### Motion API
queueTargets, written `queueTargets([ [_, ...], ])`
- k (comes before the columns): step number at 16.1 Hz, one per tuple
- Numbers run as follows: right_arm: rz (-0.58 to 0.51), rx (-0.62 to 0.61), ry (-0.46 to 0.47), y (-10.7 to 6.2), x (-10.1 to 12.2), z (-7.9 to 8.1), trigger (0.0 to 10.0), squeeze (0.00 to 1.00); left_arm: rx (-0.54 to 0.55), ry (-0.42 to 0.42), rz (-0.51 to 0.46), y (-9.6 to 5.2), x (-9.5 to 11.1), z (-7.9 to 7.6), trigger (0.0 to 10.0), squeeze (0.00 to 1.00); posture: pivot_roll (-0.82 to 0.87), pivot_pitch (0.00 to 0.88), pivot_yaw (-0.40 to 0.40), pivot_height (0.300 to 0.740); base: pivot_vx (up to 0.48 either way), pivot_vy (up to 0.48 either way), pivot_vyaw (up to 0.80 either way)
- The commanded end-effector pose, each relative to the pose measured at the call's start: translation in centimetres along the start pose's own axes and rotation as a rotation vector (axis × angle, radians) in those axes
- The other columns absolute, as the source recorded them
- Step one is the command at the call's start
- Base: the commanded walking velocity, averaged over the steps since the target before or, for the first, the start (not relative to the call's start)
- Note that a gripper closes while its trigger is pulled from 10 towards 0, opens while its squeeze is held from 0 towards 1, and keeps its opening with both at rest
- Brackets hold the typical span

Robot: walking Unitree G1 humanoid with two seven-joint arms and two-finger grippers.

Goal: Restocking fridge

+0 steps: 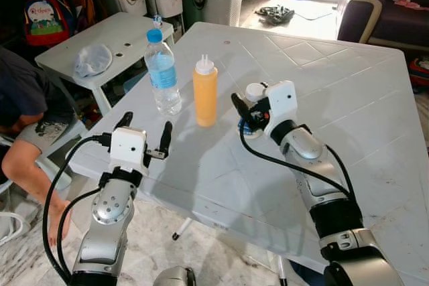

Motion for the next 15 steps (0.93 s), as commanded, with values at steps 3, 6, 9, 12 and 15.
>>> queueTargets([
  [3,-0.001,0.019,0.004,0.2,0.0,0.1,0.0,0.00,-0.001,0.026,0.006,0.1,0.0,0.3,10.0,0.00,0.02,0.000,0.042,0.740,0.000,0.000,0.00],
  [6,0.004,0.025,0.005,0.2,-0.2,0.2,0.0,0.00,-0.004,0.026,0.008,0.1,0.0,0.2,10.0,0.00,0.02,0.000,0.043,0.740,0.000,0.000,0.00],
  [9,0.010,0.025,0.002,0.1,-0.4,0.2,0.0,0.00,-0.007,0.025,0.009,0.2,0.0,0.1,10.0,0.00,0.02,0.000,0.043,0.740,0.000,0.000,0.00],
  [12,0.017,0.007,0.019,-0.7,-0.7,0.4,0.0,0.00,-0.008,0.024,0.008,0.2,0.0,0.0,10.0,0.00,0.02,0.000,0.041,0.740,0.000,0.000,0.00],
  [15,-0.004,-0.084,0.036,-1.9,-0.6,0.1,0.0,0.00,-0.014,0.023,0.016,0.2,-0.1,-0.1,10.0,0.00,0.02,0.000,0.040,0.740,0.000,0.000,0.00],
])
Point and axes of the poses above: a point about 5 cm out from each wrist's last joint towards the gripper, its own y axis pointing out of the wrist towards the gripper, its own x axis along the axis of the wrist's last joint, z = x × y, the point moved 1 cm from there along y, pointing out of the wrist towards the gripper, and after that the axes turned 7 degrees about -y, right-handed, at the moved point
